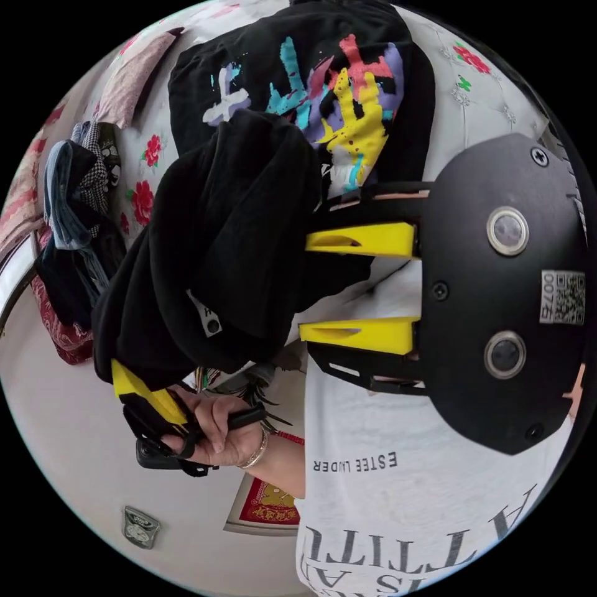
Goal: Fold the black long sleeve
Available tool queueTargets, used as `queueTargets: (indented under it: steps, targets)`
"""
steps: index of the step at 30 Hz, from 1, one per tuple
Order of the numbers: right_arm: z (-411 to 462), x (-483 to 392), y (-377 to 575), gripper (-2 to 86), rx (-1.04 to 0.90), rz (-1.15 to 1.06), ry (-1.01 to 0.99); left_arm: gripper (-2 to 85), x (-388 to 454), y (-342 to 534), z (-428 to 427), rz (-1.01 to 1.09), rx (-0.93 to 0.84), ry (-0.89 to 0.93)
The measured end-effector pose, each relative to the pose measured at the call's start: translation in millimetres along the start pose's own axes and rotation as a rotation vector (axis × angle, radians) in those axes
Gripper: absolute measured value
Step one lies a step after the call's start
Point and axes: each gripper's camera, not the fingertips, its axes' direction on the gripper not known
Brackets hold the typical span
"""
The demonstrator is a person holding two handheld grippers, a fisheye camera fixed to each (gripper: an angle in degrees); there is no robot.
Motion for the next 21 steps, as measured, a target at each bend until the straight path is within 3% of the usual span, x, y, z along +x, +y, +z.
queueTargets:
  steps: [4,9,12,14,17,21]
  targets:
    - [-80,16,0,5.0,0.257,0.042,0.017,4.5,39,-39,-33,0.069,0.118,0.062]
    - [-227,-21,25,2.6,0.609,-0.132,0.149,3.8,93,-74,-87,0.196,0.239,0.124]
    - [-318,-87,61,2.1,0.817,-0.367,0.223,3.4,186,-84,-129,0.477,0.338,0.124]
    - [-364,-139,97,2.0,0.947,-0.545,0.393,3.2,257,-81,-163,0.718,0.457,0.118]
    - [-388,-162,116,2.3,0.997,-0.61,0.465,3.0,306,-83,-185,0.874,0.57,0.028]
    - [-367,-122,93,3.3,0.857,-0.467,0.472,3.3,301,-102,-137,0.795,0.538,-0.215]
